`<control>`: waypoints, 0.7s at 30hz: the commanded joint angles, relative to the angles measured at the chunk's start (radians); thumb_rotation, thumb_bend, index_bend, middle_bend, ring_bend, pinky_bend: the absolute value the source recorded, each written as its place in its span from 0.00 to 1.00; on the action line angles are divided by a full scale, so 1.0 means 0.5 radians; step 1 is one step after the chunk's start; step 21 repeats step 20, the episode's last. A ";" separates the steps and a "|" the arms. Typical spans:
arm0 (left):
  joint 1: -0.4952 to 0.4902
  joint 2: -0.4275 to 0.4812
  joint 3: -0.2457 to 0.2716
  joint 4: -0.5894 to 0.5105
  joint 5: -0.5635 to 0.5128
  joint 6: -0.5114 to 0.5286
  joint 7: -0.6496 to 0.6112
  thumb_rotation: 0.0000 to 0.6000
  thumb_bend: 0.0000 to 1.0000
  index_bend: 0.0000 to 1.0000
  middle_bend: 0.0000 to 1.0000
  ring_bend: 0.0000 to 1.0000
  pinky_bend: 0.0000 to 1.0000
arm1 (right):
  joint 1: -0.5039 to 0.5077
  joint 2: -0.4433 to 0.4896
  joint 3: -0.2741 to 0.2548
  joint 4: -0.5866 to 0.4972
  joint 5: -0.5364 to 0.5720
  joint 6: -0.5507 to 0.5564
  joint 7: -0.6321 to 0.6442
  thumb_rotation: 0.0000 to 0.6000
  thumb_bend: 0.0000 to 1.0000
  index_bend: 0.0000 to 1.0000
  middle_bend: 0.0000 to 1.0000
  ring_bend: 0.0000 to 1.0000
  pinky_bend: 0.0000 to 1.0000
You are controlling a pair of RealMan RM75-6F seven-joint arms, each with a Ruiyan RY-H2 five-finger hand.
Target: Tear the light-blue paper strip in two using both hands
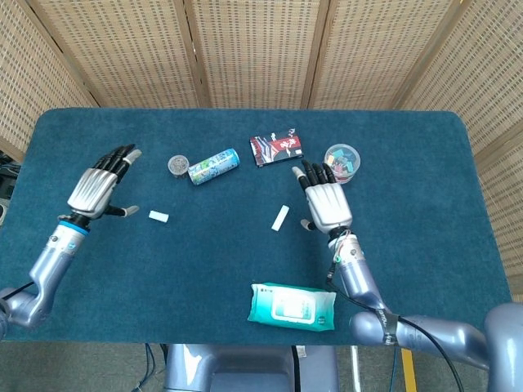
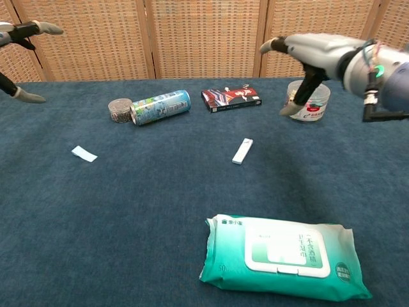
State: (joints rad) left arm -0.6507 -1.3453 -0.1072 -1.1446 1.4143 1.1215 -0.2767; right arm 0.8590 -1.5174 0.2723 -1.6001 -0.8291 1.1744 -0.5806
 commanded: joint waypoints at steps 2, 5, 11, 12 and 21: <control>0.206 0.229 0.016 -0.227 -0.036 0.224 0.059 1.00 0.00 0.00 0.00 0.00 0.08 | -0.262 0.317 -0.095 -0.135 -0.372 0.141 0.359 1.00 0.00 0.00 0.00 0.00 0.00; 0.293 0.302 0.022 -0.292 -0.082 0.291 0.126 1.00 0.00 0.00 0.00 0.00 0.03 | -0.361 0.414 -0.147 -0.088 -0.500 0.187 0.507 1.00 0.00 0.00 0.00 0.00 0.00; 0.556 0.460 0.045 -0.460 -0.186 0.494 0.134 1.00 0.00 0.00 0.00 0.00 0.00 | -0.612 0.545 -0.300 0.276 -0.817 0.385 0.811 1.00 0.00 0.00 0.00 0.00 0.00; 0.586 0.472 0.051 -0.476 -0.194 0.515 0.124 1.00 0.00 0.00 0.00 0.00 0.00 | -0.639 0.546 -0.313 0.319 -0.839 0.410 0.838 1.00 0.00 0.00 0.00 0.00 0.00; 0.934 0.474 0.146 -0.655 -0.194 0.793 0.012 1.00 0.00 0.00 0.00 0.00 0.00 | -1.032 0.560 -0.519 0.437 -1.138 0.815 1.133 1.00 0.00 0.00 0.00 0.00 0.00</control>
